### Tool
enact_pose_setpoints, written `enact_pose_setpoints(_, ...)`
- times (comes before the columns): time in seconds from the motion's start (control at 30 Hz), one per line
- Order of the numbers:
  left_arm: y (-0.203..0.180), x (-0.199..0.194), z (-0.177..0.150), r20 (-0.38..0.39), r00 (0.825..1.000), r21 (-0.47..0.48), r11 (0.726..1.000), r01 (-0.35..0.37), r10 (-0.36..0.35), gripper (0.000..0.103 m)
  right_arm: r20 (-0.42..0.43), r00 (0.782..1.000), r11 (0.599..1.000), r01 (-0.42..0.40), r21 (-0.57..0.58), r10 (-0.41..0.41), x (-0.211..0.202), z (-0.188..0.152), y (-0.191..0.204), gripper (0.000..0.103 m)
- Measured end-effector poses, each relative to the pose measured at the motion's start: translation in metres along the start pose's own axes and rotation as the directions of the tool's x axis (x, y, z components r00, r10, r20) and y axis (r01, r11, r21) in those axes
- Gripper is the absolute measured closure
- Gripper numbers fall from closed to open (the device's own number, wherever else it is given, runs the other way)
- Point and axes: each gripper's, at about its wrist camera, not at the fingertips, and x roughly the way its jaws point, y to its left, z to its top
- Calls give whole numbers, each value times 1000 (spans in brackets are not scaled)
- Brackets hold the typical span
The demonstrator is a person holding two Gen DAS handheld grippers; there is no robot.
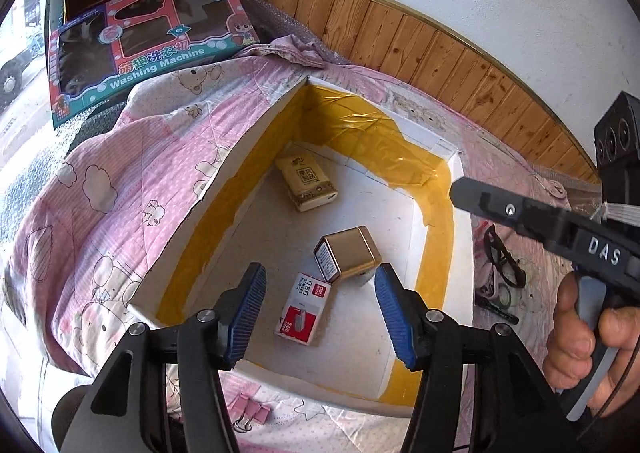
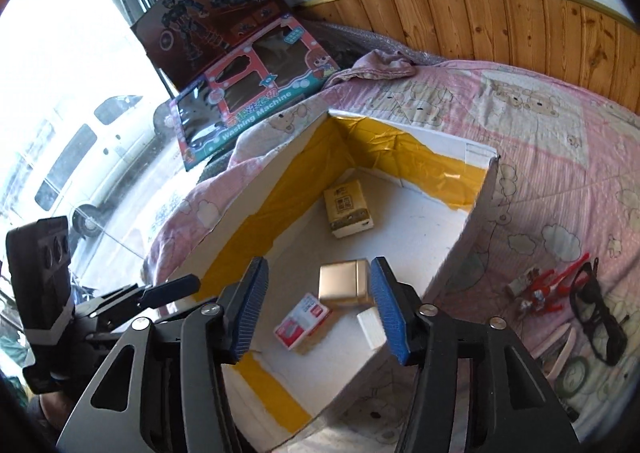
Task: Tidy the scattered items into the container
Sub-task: 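Open the left tool to drop the staple box while the right tool releases the tissue pack, then move the left tool to the pink stapler while the right tool reaches the green tape roll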
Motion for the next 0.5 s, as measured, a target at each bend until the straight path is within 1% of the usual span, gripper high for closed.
enact_pose_setpoints(0.03, -5, -5, -3, 12, 1000, 12, 1000, -2, 1, 45, 7, 1000, 1000, -12, 5, 12, -8, -11, 1, 62)
enact_pose_setpoints(0.07, -11, -10, -6, 23, 1000, 27, 1000, 0, -1, 45, 17, 1000, 1000, -20, 9, 20, -15, -21, 2, 64)
enact_pose_setpoints(0.17, -31, -30, -15, 74, 997, 66, 998, 7, -12, 46, 50, 999, 1000, -18, 11, 17, -39, -52, 0, 65)
enact_pose_setpoints(0.23, -48, -42, -22, 98, 995, 110, 994, 16, -27, 49, 63, 998, 1000, -5, 18, 4, -53, -74, -5, 65)
enact_pose_setpoints(0.27, -58, -45, -25, 98, 995, 135, 991, 19, -32, 52, 65, 998, 1000, 1, 26, -3, -59, -85, -10, 65)
enact_pose_setpoints(0.3, -68, -47, -29, 92, 995, 158, 987, 22, -37, 57, 68, 998, 999, 9, 37, -11, -65, -95, -16, 65)
enact_pose_setpoints(0.33, -78, -47, -33, 81, 996, 180, 983, 30, -45, 58, 71, 997, 998, 23, 56, -27, -70, -106, -24, 65)
enact_pose_setpoints(0.43, -107, -41, -47, 31, 997, 224, 973, 63, -72, 58, 72, 995, 987, 53, 154, -65, -83, -132, -57, 65)
enact_pose_setpoints(0.47, -117, -36, -51, 2, 996, 233, 969, 82, -85, 58, 74, 994, 978, 71, 194, -86, -88, -138, -69, 64)
enact_pose_setpoints(0.5, -127, -29, -56, -32, 995, 242, 965, 104, -99, 58, 72, 992, 970, 88, 228, -107, -93, -143, -81, 61)
